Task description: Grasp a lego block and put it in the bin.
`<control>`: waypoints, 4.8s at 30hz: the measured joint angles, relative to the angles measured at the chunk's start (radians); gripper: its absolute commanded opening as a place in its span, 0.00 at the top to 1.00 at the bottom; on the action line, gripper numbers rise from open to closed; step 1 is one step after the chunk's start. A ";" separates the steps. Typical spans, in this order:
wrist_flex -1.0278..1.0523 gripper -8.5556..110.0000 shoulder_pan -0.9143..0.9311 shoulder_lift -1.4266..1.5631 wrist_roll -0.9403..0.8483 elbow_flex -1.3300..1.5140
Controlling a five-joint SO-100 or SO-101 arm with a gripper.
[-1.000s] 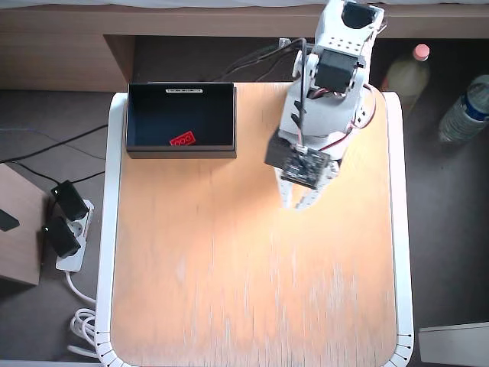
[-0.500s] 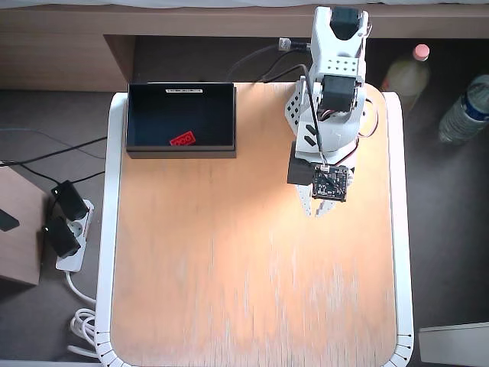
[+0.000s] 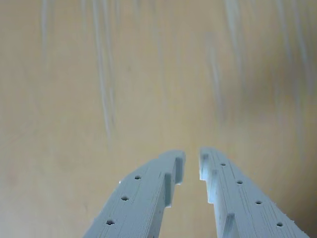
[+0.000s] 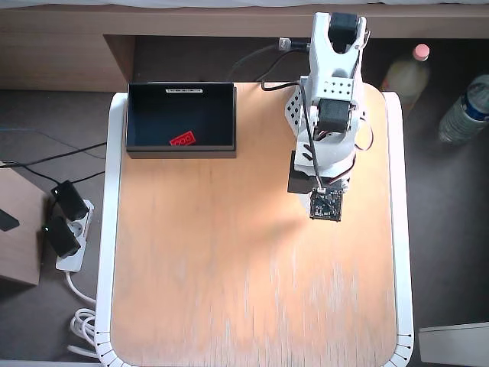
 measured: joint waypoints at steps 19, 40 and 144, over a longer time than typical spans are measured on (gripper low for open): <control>0.000 0.93 -0.017 0.000 -0.014 0.103; 0.005 0.93 -0.017 0.000 -0.167 0.103; 0.005 0.93 -0.003 0.000 -0.167 0.103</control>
